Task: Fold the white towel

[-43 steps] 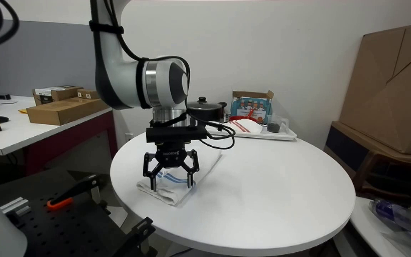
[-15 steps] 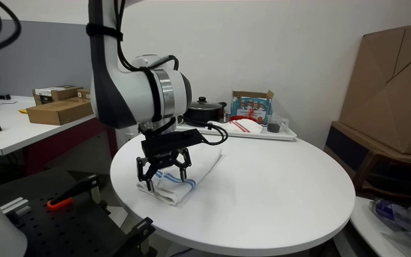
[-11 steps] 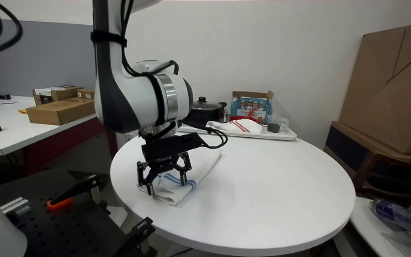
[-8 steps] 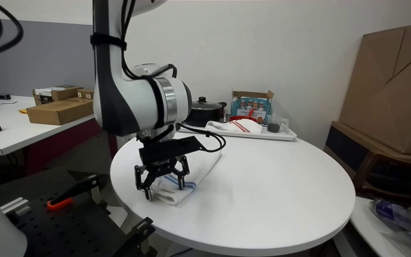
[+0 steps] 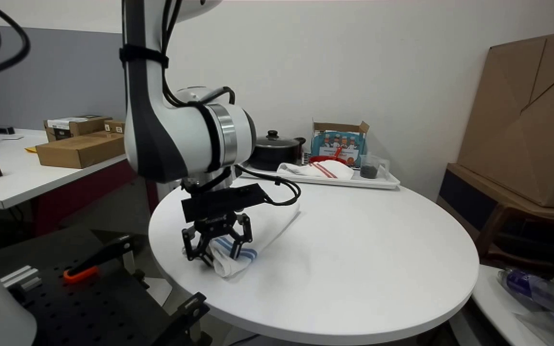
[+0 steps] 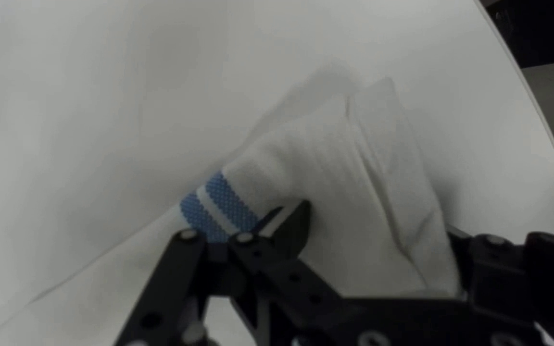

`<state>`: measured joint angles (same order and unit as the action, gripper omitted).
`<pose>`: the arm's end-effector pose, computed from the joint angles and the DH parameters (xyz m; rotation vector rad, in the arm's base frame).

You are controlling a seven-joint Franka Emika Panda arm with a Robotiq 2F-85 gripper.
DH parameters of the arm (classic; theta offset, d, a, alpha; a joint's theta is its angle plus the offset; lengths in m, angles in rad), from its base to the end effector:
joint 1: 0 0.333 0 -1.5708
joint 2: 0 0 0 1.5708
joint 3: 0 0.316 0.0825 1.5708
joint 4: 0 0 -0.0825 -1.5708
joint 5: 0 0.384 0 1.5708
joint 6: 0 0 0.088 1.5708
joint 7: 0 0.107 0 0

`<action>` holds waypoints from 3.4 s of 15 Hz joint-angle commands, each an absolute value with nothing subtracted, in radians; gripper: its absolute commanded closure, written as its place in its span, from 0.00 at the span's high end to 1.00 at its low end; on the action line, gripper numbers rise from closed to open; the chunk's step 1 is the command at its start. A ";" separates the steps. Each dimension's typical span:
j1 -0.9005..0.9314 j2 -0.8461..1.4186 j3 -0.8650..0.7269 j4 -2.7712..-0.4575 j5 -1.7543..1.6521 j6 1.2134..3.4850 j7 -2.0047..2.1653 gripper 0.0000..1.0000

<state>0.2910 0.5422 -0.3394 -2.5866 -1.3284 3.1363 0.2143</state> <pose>0.3502 0.0392 0.0691 2.5205 1.5706 -0.0935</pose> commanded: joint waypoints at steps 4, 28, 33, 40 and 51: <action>0.247 0.433 -0.278 -2.693 -1.133 2.988 0.192 0.07; 0.098 -0.159 0.083 -2.691 -0.296 2.228 -0.310 0.09; 0.074 -0.084 0.051 -2.536 -0.263 2.092 -0.343 0.08; -0.023 0.203 -0.036 -2.130 -0.172 1.923 -0.295 0.08; -0.047 0.513 -0.002 -1.884 -0.262 1.702 -0.430 0.09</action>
